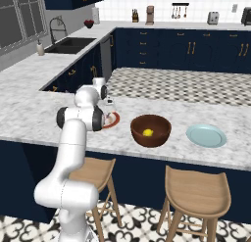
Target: Pick the chicken drumstick and lemon from their plates and place them in the bowl. Then put the bowl in the fridge.
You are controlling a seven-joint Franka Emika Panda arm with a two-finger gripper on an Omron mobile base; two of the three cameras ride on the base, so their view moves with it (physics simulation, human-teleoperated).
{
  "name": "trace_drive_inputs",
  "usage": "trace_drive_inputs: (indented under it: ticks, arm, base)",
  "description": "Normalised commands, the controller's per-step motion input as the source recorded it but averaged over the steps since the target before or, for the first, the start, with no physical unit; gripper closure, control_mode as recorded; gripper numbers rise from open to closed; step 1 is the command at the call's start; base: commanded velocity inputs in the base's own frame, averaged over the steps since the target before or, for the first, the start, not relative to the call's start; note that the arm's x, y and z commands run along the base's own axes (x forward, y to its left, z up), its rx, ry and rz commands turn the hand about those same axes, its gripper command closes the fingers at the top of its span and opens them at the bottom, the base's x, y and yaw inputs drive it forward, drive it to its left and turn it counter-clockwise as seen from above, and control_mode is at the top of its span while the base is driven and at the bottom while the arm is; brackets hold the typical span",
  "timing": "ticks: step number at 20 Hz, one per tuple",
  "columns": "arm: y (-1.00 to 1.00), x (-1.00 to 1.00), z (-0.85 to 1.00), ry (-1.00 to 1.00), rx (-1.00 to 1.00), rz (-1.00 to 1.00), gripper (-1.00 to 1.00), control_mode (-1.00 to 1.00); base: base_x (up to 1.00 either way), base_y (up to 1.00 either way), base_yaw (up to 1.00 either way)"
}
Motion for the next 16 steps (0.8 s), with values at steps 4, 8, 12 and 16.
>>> trace_drive_inputs:
  ticks: [4, 8, 12, 16]
  arm:
    - [0.0, -1.0, -0.37, -0.05, 0.04, -0.03, 1.0, -1.0]
    - [-0.03, -1.0, 0.25, -0.13, 0.01, -0.05, 1.0, -1.0]
    - [-0.23, -1.0, 0.63, -0.14, 0.0, -0.06, 1.0, -1.0]
    - [-0.52, -0.99, 0.82, -0.07, 0.0, -0.06, 1.0, -1.0]
  base:
    - [0.0, 0.0, 0.0]
    - [0.0, 0.0, 0.0]
    - [0.0, 0.0, 0.0]
    - [0.0, 0.0, 0.0]
